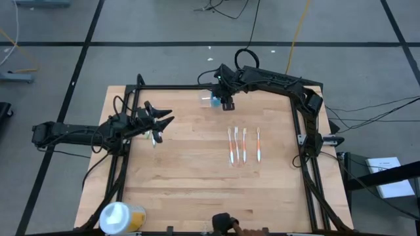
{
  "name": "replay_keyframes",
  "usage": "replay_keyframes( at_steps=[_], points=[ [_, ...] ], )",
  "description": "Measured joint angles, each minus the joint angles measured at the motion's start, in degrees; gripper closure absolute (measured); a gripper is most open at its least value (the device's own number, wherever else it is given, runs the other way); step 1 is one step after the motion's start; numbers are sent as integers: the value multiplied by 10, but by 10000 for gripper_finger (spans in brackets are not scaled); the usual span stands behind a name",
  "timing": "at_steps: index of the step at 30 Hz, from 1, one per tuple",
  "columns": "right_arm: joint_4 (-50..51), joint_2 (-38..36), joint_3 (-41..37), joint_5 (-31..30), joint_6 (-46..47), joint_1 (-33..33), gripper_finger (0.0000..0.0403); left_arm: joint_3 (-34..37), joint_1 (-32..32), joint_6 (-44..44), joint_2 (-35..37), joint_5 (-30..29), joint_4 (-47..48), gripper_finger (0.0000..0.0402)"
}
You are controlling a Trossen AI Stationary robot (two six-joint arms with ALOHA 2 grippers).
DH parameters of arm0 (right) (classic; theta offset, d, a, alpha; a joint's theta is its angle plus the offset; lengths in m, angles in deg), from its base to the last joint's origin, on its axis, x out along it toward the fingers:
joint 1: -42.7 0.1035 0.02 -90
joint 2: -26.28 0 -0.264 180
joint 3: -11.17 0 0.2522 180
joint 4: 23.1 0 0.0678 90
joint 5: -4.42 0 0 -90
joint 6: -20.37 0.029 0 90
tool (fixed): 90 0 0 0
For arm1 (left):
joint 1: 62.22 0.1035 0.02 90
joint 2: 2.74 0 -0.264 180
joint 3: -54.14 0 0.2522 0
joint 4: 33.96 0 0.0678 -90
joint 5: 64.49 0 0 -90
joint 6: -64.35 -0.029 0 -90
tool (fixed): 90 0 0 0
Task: Pick & Place toothbrushing station
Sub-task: Put the orange toothbrush into the transparent organizer
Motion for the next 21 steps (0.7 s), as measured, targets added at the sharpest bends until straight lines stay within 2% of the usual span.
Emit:
replay_keyframes(
  at_steps=[5, 10, 16, 21],
  points=[
    [2, -6, 0, -2, 45, 4, 200, 0, 0, 0, 0, 0, 0, 245],
    [28, -45, 1, 4, 104, 9, 209, 0, 0, 0, 0, 0, 0, 245],
    [82, -115, -7, 97, 204, 13, 217, 0, 0, 0, 0, 0, 0, 245],
    [53, -200, -107, 135, 242, 40, 218, 0, 0, 0, 0, 0, 0, 245]
  ],
)
